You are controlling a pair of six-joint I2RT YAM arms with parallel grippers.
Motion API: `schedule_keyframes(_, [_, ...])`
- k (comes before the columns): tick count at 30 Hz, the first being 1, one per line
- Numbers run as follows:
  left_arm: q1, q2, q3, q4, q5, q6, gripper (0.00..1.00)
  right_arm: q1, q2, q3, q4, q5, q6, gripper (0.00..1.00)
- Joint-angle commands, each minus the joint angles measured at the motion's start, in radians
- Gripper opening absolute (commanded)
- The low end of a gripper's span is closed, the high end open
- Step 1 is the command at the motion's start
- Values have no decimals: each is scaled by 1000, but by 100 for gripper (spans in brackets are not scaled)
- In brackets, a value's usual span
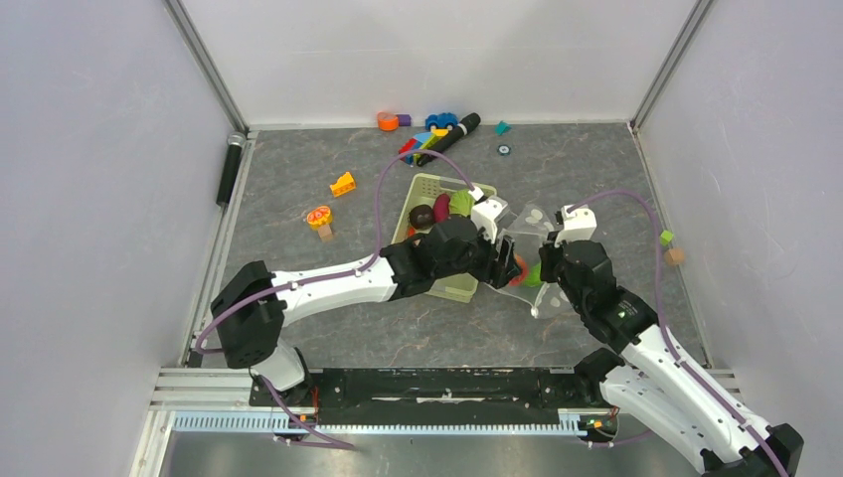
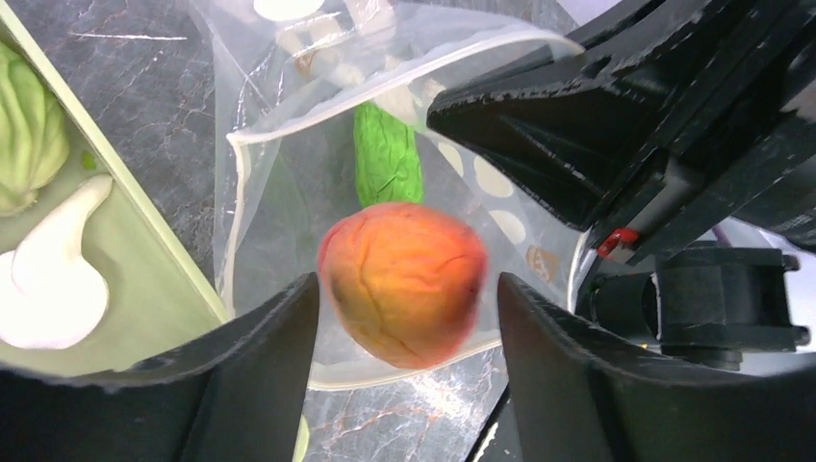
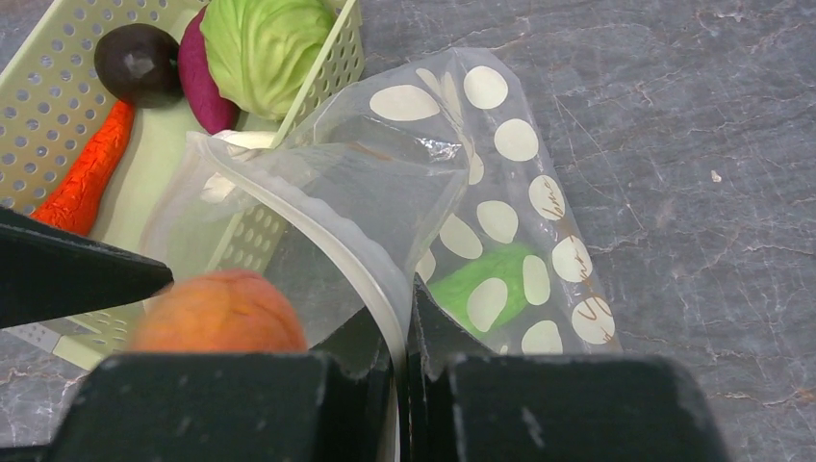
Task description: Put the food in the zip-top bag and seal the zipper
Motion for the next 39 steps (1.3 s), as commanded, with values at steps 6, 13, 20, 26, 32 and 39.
schedule_keyframes(6, [-25,-19,63,-31,-76,42,100,3,-8,9,48,-20,-5,8])
schedule_keyframes(13, [-26,-108,-18,-48,-142,28,100,2,-6,13,44,-20,-1,8])
schedule_keyframes(20, [-26,-114,-41,-169,-278,-8,100,3,34,120,-65,-16,42,9])
schedule_keyframes(26, [-27,-161,-65,-126,-196,-2,100,3,160,373,-351,-88,148,8])
schedule_keyframes(32, [-27,-205,-134,-11,-85,1,85,-3,208,408,-342,-282,210,2])
schedule_keyframes(39, [-26,-275,-138,-20,-121,-18,2,-16,173,353,-360,-215,258,3])
